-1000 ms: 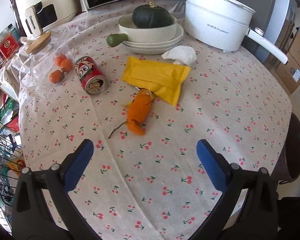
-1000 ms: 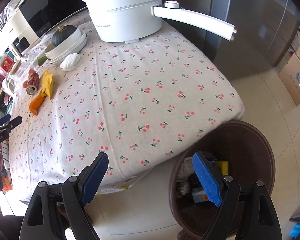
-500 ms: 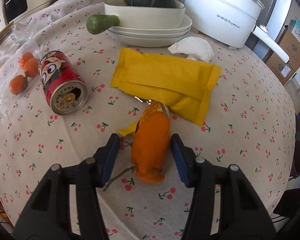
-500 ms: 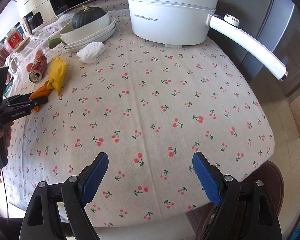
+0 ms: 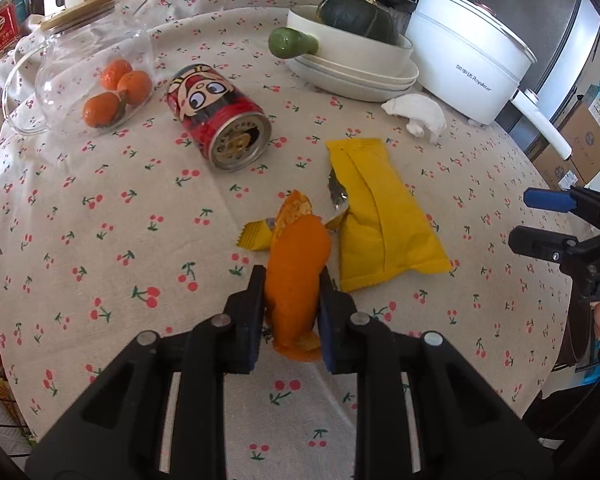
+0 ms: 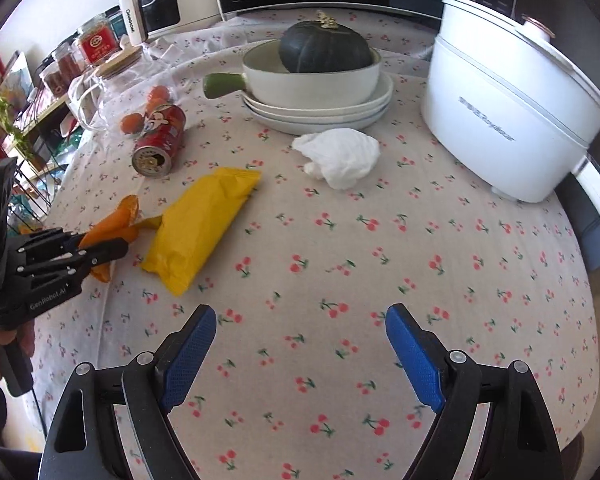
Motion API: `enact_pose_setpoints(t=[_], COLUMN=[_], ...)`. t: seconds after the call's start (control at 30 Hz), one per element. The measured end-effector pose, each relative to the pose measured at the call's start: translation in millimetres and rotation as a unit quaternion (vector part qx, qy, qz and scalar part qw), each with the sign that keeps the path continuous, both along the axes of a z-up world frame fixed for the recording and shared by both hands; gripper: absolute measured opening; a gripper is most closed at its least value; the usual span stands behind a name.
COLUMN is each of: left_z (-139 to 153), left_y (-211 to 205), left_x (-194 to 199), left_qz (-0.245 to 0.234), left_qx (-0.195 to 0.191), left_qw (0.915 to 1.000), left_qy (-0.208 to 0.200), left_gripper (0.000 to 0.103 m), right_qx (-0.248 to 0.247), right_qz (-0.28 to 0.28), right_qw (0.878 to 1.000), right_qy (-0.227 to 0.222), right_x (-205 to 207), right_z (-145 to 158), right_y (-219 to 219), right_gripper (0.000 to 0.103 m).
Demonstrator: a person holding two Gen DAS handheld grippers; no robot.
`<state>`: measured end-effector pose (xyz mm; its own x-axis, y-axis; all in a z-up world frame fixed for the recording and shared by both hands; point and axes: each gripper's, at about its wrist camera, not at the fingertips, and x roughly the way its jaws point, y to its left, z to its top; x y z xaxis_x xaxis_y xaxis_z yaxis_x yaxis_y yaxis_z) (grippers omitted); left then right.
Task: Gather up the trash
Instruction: 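Grasp the yellow snack bag with the right gripper while the left gripper holds the peel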
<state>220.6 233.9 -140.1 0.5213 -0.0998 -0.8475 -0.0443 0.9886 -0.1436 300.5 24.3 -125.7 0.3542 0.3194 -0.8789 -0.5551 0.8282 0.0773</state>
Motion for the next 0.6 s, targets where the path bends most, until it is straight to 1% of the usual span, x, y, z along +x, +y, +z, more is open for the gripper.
enact_pose_setpoints(t=[0.07,0.13,0.27,0.37,0.4,0.53,0.57,0.6], left_z=[-1,-3,-3,0,1,-1,-2,-3], left_y=[4,6,11,18,21,30,32,35], left_x=[-4,-5,-7,-11,-12,-18,-20,-21], left_qz=[0.001,0.003,0.014,0.029,0.033,0.047,0.05,0.053], left_qx=[0.0,-0.005,-0.005,-0.001,-0.002,0.009,0.011,0.01], left_qw=[1.0,1.0,0.9999,0.9996,0.9995,0.9989,0.9987,0.9985], left_qy=[0.0,0.001,0.001,-0.003,-0.003,0.002,0.003,0.005], left_gripper=[0.025,0.025,0.025,0.025,0.025,0.025,0.025,0.025], right_qx=[0.023,0.037,0.032,0.036,0.046,0.047,0.041,0.041], right_qz=[0.007,0.016,0.019,-0.001,-0.016,-0.029,-0.033,-0.033], right_qw=[1.0,0.999,0.999,0.999,0.998,0.997,0.998,0.998], right_qy=[0.016,0.027,0.024,0.037,0.047,0.051,0.04,0.04], right_x=[1,-1,0,10,15,19,17,17], right_z=[-3,-7,-17,-29,-35,-42,-45,-45], right_y=[22,44,75,87,91,96,101,101], right_gripper=[0.089,0.089,0.089,0.089,0.089,0.089,0.09,0.09])
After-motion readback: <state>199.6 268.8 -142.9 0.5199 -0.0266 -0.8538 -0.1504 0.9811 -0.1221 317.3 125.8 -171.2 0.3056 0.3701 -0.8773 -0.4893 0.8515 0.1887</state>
